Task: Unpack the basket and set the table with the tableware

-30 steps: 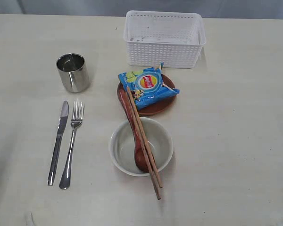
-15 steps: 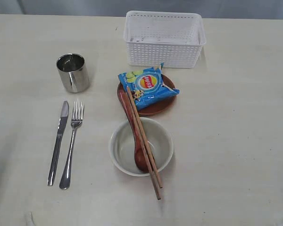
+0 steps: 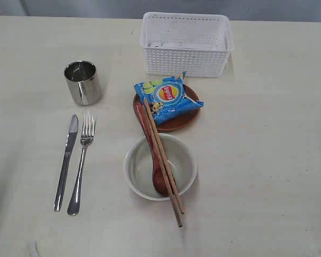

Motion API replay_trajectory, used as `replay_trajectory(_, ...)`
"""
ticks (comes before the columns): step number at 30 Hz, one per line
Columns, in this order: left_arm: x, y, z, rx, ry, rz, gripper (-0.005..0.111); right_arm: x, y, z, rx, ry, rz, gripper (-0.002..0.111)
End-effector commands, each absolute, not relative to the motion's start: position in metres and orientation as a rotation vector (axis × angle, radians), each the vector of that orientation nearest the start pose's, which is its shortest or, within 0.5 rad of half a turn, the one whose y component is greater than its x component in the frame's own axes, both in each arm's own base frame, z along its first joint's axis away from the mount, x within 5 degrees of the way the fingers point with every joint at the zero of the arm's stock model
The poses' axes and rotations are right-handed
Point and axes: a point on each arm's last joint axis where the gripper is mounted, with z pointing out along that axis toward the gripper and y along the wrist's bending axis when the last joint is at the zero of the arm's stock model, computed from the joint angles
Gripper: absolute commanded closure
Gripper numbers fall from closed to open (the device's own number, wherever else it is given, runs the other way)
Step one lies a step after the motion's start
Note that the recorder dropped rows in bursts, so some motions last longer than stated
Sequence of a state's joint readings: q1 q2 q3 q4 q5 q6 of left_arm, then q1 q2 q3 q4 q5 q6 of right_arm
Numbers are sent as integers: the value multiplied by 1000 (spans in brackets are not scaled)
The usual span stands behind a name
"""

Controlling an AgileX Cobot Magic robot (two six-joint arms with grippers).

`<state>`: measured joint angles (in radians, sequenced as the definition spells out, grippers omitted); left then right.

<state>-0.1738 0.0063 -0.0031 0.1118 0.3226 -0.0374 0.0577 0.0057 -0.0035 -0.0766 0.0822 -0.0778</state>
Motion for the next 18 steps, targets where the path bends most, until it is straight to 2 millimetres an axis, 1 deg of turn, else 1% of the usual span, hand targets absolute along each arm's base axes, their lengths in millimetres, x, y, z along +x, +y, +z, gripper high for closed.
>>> replay_trajectory(1, 54, -7, 184, 178, 1798, -63, 107, 56, 2, 199, -175, 1634, -105, 109)
replay_trajectory(6, 54, -7, 184, 181, 1797, -60, 107, 54, 1, 186, -153, 1781, -74, 109)
replay_trajectory(18, 54, -7, 184, 181, 1797, -60, 107, 54, 1, 183, -146, 1812, -67, 109)
